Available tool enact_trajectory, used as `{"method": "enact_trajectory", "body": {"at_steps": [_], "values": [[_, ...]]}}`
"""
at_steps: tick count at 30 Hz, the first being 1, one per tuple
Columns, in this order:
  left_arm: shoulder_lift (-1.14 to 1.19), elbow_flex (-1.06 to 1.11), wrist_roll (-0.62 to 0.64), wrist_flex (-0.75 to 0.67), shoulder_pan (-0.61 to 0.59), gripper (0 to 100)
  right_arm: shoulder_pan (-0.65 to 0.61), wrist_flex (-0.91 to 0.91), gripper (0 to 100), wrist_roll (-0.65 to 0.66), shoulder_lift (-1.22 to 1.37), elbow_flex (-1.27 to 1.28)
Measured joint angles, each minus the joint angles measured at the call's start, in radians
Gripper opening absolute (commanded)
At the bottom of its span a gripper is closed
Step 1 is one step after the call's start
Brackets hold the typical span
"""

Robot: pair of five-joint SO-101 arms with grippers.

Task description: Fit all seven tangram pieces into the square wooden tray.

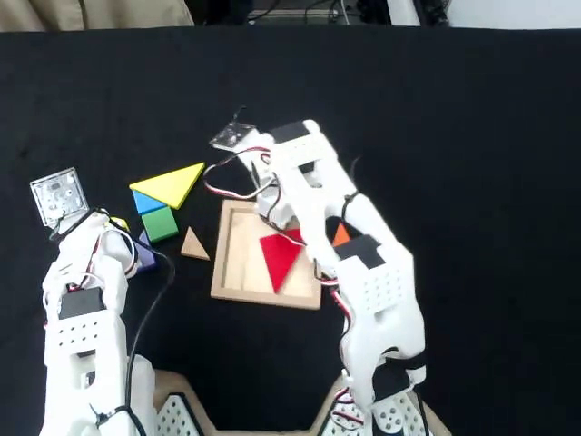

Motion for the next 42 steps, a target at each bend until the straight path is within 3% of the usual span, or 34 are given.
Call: {"method": "enact_trajectory", "body": {"at_steps": [15, 25, 33, 42], "values": [[0.000, 0.000, 0.000, 0.000, 0.000, 3, 0.014, 0.049, 1.1, 0.002, -0.328, 0.264], [0.000, 0.000, 0.000, 0.000, 0.000, 3, -0.089, -0.052, 1.1, 0.002, -0.457, 0.649], [0.000, 0.000, 0.000, 0.000, 0.000, 3, -0.135, -0.155, 1.1, -0.005, -0.457, 0.675], [0.000, 0.000, 0.000, 0.000, 0.000, 3, -0.267, -0.238, 1.1, -0.132, -0.457, 0.674]]}}
